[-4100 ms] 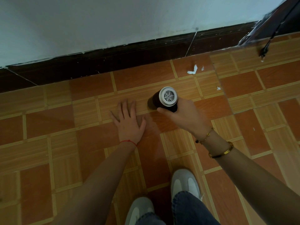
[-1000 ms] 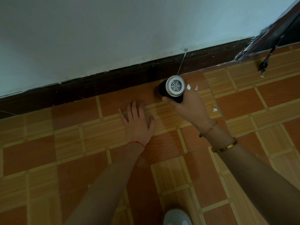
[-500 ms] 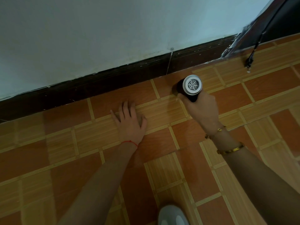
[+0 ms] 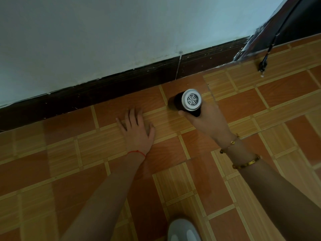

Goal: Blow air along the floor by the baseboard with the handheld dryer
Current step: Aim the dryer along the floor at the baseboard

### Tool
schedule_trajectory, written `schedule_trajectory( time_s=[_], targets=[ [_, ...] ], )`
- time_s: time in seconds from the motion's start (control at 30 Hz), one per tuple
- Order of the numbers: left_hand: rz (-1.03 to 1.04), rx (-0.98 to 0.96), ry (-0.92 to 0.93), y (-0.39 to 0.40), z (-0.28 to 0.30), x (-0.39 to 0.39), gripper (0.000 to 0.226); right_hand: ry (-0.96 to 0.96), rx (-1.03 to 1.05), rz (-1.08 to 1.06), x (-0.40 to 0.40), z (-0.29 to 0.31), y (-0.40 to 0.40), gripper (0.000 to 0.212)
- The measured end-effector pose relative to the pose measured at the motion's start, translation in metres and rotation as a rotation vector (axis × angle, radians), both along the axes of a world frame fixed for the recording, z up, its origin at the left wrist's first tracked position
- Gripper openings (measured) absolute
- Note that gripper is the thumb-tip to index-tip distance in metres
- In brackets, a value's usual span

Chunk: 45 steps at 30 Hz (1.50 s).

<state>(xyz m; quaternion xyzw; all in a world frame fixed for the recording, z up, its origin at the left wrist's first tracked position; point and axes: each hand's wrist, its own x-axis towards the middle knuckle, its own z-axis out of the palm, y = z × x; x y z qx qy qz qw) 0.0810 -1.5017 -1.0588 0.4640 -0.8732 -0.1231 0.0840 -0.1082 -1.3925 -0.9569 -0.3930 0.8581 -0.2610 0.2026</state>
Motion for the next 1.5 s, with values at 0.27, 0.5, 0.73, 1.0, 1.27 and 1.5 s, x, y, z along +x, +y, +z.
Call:
schedule_trajectory(
  time_s=[0.27,0.5,0.73,1.0,1.27,1.5],
  targets=[
    [-0.003,0.004,0.005,0.000,0.000,0.001,0.059,0.139,-0.045,-0.268,-0.012,-0.005,0.009,0.060],
    [-0.003,-0.001,-0.002,0.000,0.000,0.001,0.060,0.006,-0.057,-0.196,-0.023,0.002,0.004,0.055],
    [0.001,0.005,-0.005,0.000,0.002,0.000,0.060,0.037,-0.093,-0.331,-0.031,0.010,0.004,0.054],
    [-0.005,0.010,0.000,0.000,0.002,0.000,0.059,-0.003,-0.057,-0.229,-0.023,0.011,0.005,0.044],
    [-0.007,0.007,0.001,-0.001,0.000,0.001,0.060,0.059,-0.056,-0.202,-0.022,0.009,0.010,0.053],
    [-0.006,0.006,0.010,-0.001,-0.003,0.001,0.061,0.049,-0.048,-0.229,-0.017,0.013,0.009,0.054]
  ],
)
